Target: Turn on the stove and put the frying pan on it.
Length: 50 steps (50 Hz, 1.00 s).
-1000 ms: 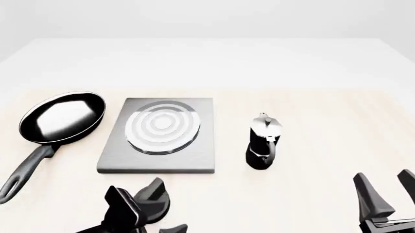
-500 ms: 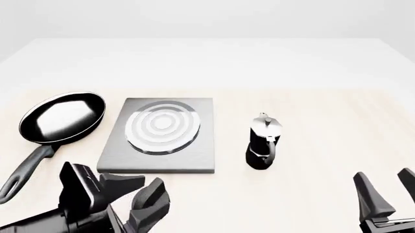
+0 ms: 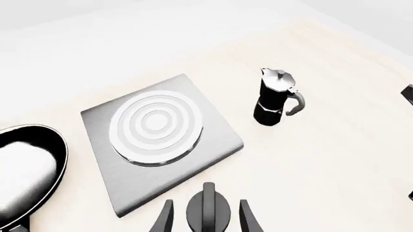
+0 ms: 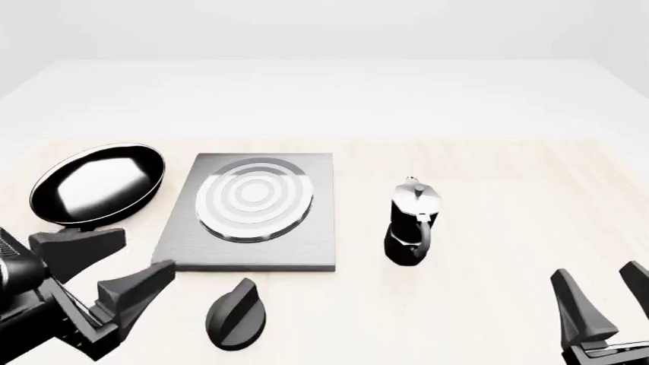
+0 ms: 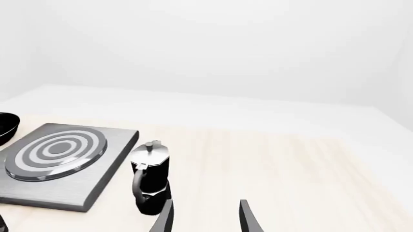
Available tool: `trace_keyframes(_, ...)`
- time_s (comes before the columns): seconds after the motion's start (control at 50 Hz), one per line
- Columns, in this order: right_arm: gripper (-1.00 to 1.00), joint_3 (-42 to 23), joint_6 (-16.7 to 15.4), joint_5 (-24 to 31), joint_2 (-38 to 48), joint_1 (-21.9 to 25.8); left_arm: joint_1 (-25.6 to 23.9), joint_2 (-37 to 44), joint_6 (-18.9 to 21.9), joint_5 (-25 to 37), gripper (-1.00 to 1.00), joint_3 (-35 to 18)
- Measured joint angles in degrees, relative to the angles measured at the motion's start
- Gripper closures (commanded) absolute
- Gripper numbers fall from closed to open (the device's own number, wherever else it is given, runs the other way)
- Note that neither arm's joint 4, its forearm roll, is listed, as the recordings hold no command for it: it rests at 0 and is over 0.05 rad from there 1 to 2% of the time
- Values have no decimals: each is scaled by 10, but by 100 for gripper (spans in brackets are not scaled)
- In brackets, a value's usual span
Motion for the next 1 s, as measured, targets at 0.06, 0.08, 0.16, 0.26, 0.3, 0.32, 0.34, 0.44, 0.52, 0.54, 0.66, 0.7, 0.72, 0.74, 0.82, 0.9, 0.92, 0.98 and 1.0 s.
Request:
trace_keyframes(0.06, -100, 0, 0, 0, 0, 1, 28, -6, 9, 15, -100, -8)
trace_keyframes(0.08, -100, 0, 0, -1, 0, 2, 37, -8, 12, 19, -100, -10)
trace_keyframes(0.16, -100, 0, 0, -2, 0, 2, 71, -12, 21, 35, -100, -21)
trace_keyframes(0.26, -100, 0, 0, -2, 0, 3, 116, -9, 32, 48, -100, -34)
trace_keyframes(0.3, -100, 0, 1, -3, 0, 3, 133, -7, 37, 53, -100, -38)
trace_keyframes(0.32, -100, 0, 1, -2, 0, 3, 141, -6, 39, 55, -100, -39)
trace_keyframes(0.34, -100, 0, 1, -2, 0, 3, 149, -4, 42, 56, -100, -41)
trace_keyframes(0.44, -100, 0, 1, -2, 0, 4, 187, 6, 55, 61, -100, -46)
trace_keyframes(0.52, -100, 0, 2, -2, 0, 5, 215, 16, 65, 61, -100, -48)
trace_keyframes(0.54, -100, 0, 2, -2, 0, 5, 222, 19, 67, 60, -100, -48)
trace_keyframes(0.66, -100, 0, 2, -2, 0, 7, 263, 39, 82, 55, -100, -51)
trace_keyframes(0.7, -100, 0, 2, -2, 0, 8, 276, 48, 87, 52, -100, -52)
trace_keyframes(0.72, -100, 0, 2, -2, 0, 8, 283, 53, 90, 50, -100, -52)
trace_keyframes(0.74, -100, 0, 2, -2, 0, 9, 290, 58, 93, 47, -100, -52)
trace_keyframes(0.82, -100, 0, 1, -2, 0, 10, 316, 78, 102, 36, -100, -53)
trace_keyframes(0.9, -100, 0, 1, -3, 0, 11, 339, 97, 112, 26, -100, -52)
trace_keyframes(0.92, -100, 0, 1, -3, 0, 11, 344, 101, 114, 24, -100, -52)
trace_keyframes(0.98, -100, 0, 0, -3, 0, 12, 360, 115, 122, 16, -100, -52)
trace_keyframes(1.0, -100, 0, 0, -3, 0, 12, 365, 119, 125, 13, -100, -51)
